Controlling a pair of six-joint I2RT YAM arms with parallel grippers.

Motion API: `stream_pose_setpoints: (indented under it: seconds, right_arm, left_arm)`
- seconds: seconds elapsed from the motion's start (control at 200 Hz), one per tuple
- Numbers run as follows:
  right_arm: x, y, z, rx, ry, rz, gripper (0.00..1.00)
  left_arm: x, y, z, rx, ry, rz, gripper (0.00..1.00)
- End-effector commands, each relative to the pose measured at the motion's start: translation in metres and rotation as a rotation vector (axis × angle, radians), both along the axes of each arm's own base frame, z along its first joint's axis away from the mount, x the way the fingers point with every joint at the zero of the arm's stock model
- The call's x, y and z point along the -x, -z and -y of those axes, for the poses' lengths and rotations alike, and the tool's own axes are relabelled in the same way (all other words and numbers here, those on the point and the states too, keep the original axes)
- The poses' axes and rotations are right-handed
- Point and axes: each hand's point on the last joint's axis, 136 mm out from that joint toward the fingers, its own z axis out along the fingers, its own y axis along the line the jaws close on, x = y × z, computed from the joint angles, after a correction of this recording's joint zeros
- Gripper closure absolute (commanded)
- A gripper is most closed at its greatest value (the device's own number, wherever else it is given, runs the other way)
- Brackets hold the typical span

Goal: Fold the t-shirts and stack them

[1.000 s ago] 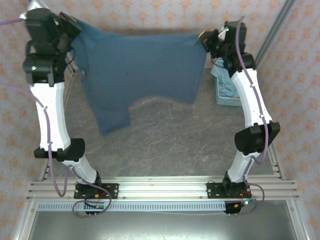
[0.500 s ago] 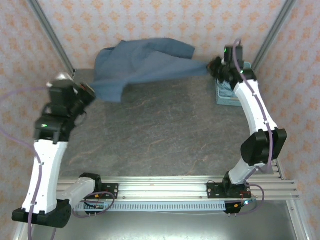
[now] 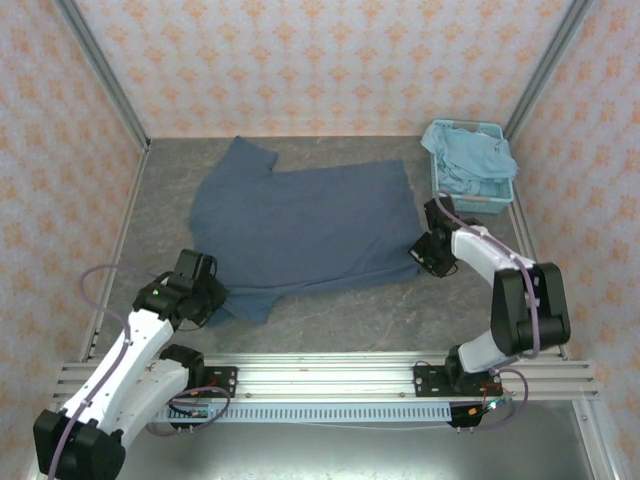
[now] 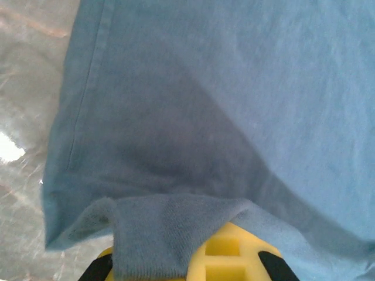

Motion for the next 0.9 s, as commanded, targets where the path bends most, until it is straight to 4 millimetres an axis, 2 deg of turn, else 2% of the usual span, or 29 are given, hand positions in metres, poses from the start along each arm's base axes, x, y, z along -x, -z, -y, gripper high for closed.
stream_pose_setpoints:
  seconds: [0.0,0.065,0.195,0.295,0.515,0.62,0.706,0.826,0.896]
  right_arm:
    - [0.021,-0.007,0.006,0.043,0.019,0.008,1.00]
    - [0.033,-0.006,0.008,0.053,0.017,-0.006,1.00]
    - [0.050,-0.003,0.013,0.073,0.018,-0.039,1.00]
    - [0.061,-0.003,0.018,0.095,0.020,-0.065,1.00]
    - [0.085,0.001,0.022,0.099,0.044,-0.109,1.00]
    - [0.096,0.009,0.025,0.106,0.063,-0.147,1.00]
    - [0.098,0.017,0.026,0.109,0.072,-0.162,0.90]
    - [0.105,0.018,0.032,0.135,0.099,-0.218,0.61]
    - [0.113,0.009,0.042,0.186,0.129,-0.234,0.50]
  left_arm:
    - [0.028,0.008,-0.006,0.031,-0.118,-0.085,1.00]
    - [0.035,0.008,-0.006,0.052,-0.157,-0.092,1.00]
    - [0.028,0.005,-0.005,0.066,-0.170,-0.053,1.00]
    - [0.028,0.009,-0.003,0.065,-0.160,-0.086,1.00]
    - [0.040,0.004,-0.014,-0.014,-0.144,-0.153,1.00]
    - [0.046,0.008,-0.010,0.007,-0.139,-0.190,1.00]
    - [0.054,0.017,-0.002,0.045,-0.131,-0.241,1.00]
    - [0.067,0.022,0.000,0.047,-0.118,-0.305,1.00]
    - [0.071,0.022,-0.003,0.033,-0.111,-0.316,1.00]
